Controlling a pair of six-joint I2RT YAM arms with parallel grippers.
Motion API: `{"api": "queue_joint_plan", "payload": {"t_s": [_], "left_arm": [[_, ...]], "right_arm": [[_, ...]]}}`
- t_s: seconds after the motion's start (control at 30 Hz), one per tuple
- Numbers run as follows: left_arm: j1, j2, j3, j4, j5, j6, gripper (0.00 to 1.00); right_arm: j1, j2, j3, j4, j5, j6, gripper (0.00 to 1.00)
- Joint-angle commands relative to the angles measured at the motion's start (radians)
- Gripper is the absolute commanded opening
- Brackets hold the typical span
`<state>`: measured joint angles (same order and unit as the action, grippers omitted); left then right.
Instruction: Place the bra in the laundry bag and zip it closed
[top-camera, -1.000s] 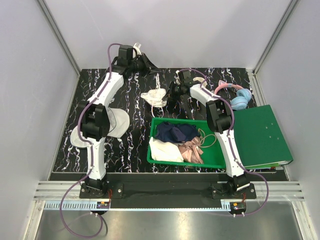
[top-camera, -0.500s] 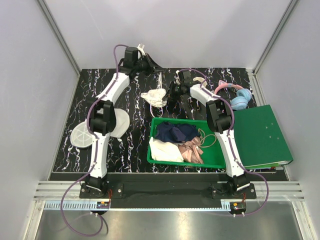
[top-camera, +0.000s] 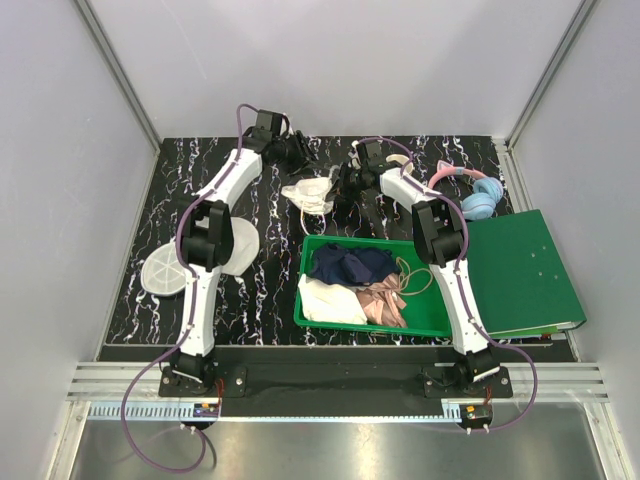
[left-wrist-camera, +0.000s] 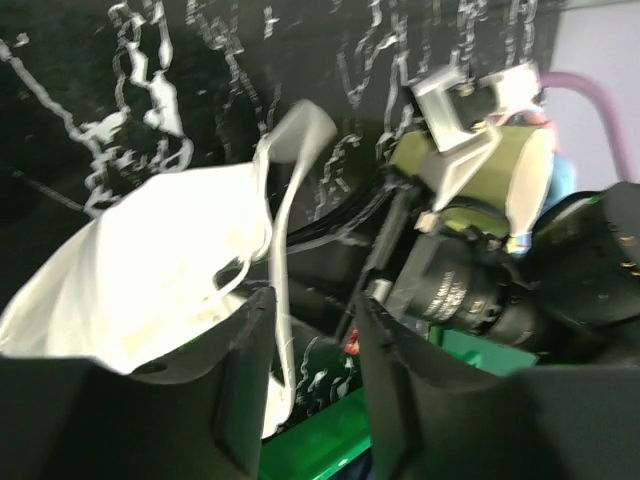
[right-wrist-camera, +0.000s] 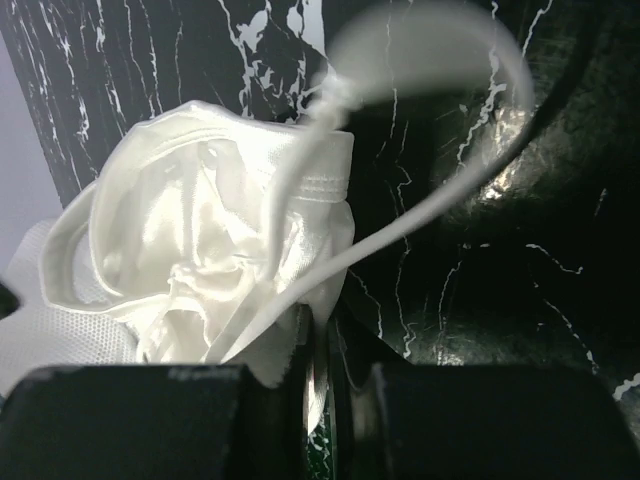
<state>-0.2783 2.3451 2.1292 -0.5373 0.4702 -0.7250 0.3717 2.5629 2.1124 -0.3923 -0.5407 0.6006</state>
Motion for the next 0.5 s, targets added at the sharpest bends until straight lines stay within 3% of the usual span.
{"api": "queue_joint_plan", "payload": {"t_s": [0.0,0.2,0.47], "left_arm": [[0.004,-0.111,-0.021,-0.047,-0.030,0.073,0.49],[0.008,-0.272,-0.118,-0.110,-0.126,0.182,0.60],[0.001,-0.512,-0.507,-0.055,-0.082,0.147,0.64]], "right_arm": [[-0.007,-0.027,0.076,-0.005,0.010,0.030,0.08],[-0.007,-0.009,0.135,-0.017,0.021,0.050,0.08],[-0.007,0.054,0.216,-0.039,0.022,0.093,0.08]]}}
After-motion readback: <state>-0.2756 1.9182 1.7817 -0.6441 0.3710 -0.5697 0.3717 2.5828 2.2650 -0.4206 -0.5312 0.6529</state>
